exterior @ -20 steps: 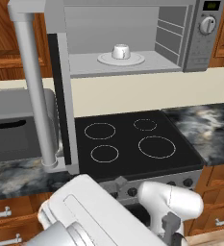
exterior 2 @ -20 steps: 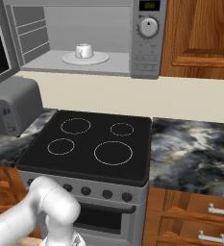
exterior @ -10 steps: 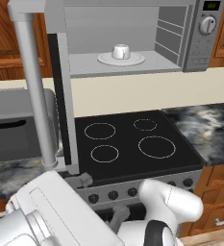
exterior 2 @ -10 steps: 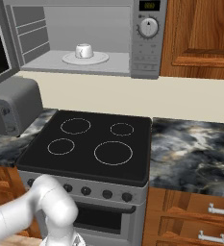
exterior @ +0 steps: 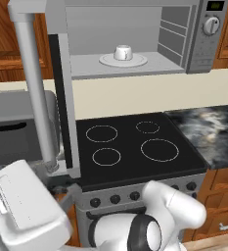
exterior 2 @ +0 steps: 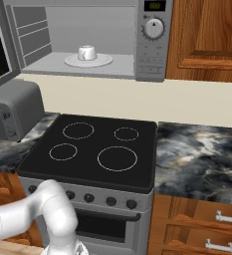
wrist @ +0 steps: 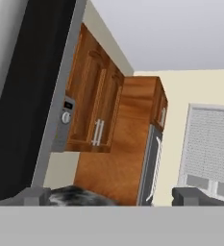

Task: Pick the mug from the counter and place it inside the microwave. Then close the microwave.

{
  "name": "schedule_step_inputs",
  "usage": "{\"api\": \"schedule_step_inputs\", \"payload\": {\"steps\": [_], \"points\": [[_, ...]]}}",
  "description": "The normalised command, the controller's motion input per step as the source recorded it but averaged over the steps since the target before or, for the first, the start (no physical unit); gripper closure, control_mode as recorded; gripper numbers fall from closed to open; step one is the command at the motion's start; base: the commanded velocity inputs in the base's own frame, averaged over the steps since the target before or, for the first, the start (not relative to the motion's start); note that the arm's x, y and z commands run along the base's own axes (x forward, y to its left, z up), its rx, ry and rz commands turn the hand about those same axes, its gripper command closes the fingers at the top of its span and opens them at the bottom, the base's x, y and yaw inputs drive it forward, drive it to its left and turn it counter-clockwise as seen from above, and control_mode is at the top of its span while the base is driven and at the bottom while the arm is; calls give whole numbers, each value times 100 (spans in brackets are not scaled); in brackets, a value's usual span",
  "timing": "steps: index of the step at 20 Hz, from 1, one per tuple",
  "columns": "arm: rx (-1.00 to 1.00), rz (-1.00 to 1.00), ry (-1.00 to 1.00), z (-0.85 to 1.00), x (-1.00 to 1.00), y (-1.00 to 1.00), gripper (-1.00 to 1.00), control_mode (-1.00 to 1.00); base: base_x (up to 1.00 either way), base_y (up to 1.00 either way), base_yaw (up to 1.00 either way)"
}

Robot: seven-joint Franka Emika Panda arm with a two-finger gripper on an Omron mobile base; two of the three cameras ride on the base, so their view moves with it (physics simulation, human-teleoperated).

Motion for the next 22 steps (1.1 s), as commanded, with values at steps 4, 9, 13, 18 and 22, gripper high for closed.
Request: {"api": "schedule_step_inputs", "payload": {"steps": [4,9,13,18,22], "points": [[-1,0,0,-14,35,50,-100,-100,0,0,0],[-2,-4,0,-25,42,37,-100,-100,0,0,0],[-4,-6,0,-22,50,37,-100,-100,0,0,0],[-4,-7,0,-5,55,41,-100,-100,0,0,0],[-3,-6,0,0,49,40,-100,-100,0,0,0]]}}
